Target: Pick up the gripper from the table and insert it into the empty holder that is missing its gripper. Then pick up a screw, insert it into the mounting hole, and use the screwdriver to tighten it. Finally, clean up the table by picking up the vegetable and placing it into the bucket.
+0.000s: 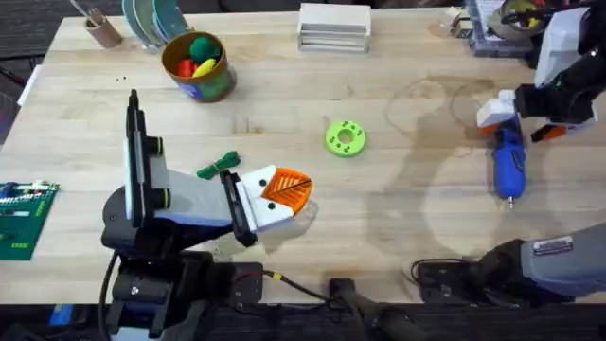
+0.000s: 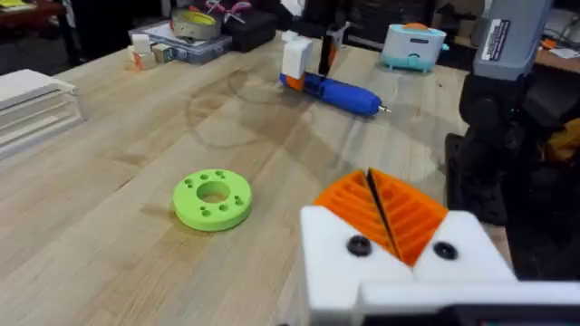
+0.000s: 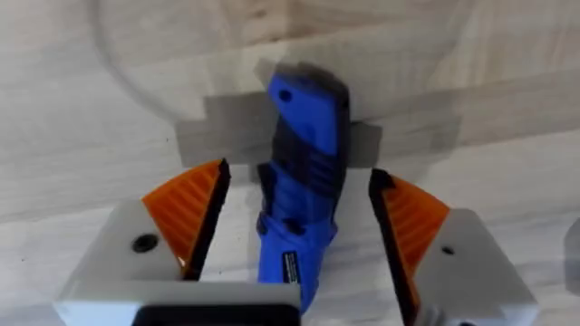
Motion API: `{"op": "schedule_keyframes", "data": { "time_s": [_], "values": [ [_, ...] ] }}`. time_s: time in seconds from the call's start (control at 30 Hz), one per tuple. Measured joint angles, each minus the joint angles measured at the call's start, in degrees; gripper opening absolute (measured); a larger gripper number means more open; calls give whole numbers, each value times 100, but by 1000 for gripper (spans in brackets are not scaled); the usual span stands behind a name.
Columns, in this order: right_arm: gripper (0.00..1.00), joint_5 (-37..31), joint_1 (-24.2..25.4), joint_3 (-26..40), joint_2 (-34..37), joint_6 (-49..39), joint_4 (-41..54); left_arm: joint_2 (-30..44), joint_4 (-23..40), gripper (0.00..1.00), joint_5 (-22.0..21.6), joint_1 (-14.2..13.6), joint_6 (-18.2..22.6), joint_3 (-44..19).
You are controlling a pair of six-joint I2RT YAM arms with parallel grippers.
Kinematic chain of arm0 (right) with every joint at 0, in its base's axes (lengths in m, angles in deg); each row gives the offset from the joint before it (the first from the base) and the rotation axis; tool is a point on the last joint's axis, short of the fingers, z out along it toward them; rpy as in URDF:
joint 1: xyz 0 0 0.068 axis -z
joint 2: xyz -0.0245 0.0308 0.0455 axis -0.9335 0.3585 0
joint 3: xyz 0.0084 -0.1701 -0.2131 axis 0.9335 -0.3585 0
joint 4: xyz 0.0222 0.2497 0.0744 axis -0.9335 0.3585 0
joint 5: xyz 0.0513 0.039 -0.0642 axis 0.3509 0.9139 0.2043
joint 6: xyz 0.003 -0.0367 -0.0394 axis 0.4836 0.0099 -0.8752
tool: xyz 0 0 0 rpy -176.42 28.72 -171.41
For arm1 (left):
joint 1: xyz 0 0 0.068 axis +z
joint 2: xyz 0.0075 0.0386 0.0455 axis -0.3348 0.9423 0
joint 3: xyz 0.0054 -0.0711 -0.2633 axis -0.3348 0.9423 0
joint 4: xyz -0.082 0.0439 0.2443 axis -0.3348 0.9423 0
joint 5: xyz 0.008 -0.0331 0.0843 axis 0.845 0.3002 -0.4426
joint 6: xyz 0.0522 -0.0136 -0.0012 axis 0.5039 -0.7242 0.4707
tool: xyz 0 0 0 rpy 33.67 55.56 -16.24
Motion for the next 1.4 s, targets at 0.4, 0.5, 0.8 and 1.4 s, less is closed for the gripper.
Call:
{"op": "schedule_keyframes", "data": {
  "time_s": [0.4, 0.5, 0.8, 1.4],
  "values": [
    [991, 218, 4, -119, 0, -260, -178, 0, 0, 17, 0, 0, 0, 0],
    [991, 217, 35, -305, 0, -280, -364, 0, 0, 17, 0, 0, 0, 0],
    [991, 276, 291, -590, 0, -292, -742, 0, 0, 17, 0, 0, 0, 0],
    [229, 252, 311, -608, 0, -305, -768, 0, 0, 17, 0, 0, 0, 0]
  ]
}}
